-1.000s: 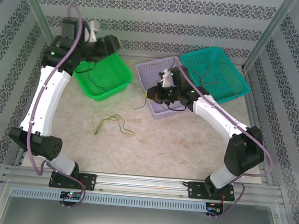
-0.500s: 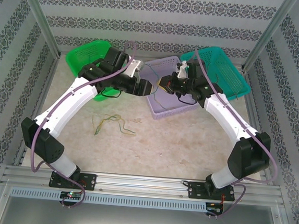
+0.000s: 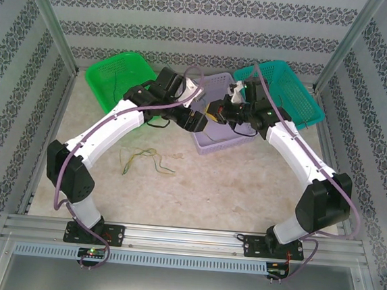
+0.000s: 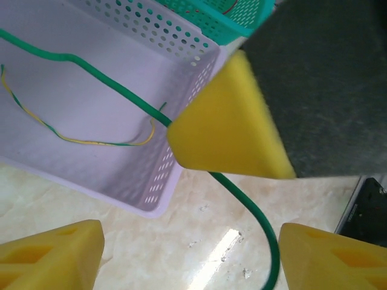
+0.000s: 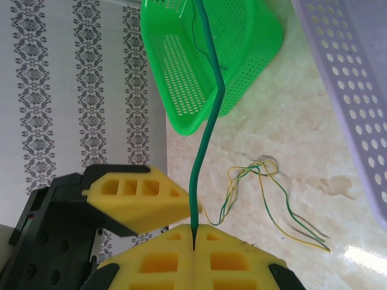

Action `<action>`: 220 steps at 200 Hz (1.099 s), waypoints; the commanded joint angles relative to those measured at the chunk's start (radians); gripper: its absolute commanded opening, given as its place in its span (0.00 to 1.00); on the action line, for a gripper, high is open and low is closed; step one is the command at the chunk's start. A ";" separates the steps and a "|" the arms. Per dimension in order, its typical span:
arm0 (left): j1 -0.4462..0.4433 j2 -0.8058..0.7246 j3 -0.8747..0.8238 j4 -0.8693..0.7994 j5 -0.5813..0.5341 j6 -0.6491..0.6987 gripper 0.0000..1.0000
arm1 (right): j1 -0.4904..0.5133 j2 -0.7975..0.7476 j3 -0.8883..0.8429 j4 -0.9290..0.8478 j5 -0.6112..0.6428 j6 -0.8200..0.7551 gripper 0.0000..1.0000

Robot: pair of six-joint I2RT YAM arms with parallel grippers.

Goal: Untangle the cables

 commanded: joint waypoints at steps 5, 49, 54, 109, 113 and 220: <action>-0.012 0.007 0.047 0.030 0.010 -0.019 0.58 | -0.005 -0.037 0.020 0.011 0.001 0.018 0.00; -0.016 -0.030 -0.034 0.105 0.017 -0.215 0.12 | -0.005 -0.064 -0.005 0.061 0.071 0.027 0.00; -0.019 -0.037 -0.046 0.113 0.009 -0.241 0.08 | -0.005 -0.070 -0.013 0.071 0.082 0.029 0.00; -0.061 -0.100 -0.180 0.249 -0.022 -0.564 0.00 | 0.017 -0.128 -0.117 0.201 0.200 0.037 0.00; -0.062 -0.107 -0.192 0.267 -0.008 -0.583 0.00 | 0.019 -0.131 -0.121 0.203 0.208 0.031 0.00; -0.118 0.025 -0.106 0.192 0.397 -0.612 0.00 | 0.022 -0.166 -0.149 0.238 0.153 -0.185 0.00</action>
